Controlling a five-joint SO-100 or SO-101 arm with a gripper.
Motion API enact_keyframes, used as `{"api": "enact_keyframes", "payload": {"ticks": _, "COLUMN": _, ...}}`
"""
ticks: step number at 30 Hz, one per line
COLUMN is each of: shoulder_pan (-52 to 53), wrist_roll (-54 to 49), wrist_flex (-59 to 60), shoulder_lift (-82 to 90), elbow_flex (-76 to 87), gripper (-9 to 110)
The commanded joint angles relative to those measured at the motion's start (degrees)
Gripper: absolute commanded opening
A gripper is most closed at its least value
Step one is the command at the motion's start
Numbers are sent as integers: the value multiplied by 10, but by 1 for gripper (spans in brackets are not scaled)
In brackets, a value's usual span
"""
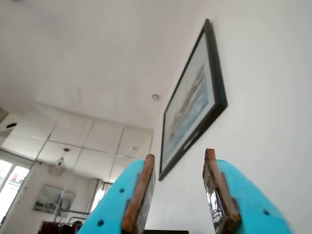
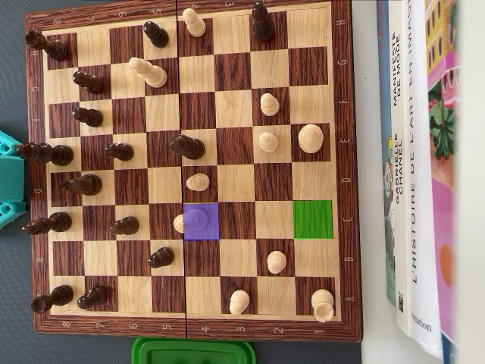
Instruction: Play chess
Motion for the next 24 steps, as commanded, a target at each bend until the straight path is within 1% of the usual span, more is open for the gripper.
{"api": "enact_keyframes", "payload": {"ticks": 1, "shoulder_pan": 9, "wrist_roll": -3, "wrist_flex": 81, "shoulder_lift": -29, "elbow_flex": -57, "gripper": 15}}
{"api": "enact_keyframes", "payload": {"ticks": 9, "shoulder_pan": 43, "wrist_roll": -2, "wrist_flex": 312, "shoulder_lift": -84, "elbow_flex": -133, "gripper": 15}}
{"api": "enact_keyframes", "payload": {"ticks": 24, "shoulder_pan": 45, "wrist_roll": 4, "wrist_flex": 820, "shoulder_lift": -107, "elbow_flex": -193, "gripper": 15}}
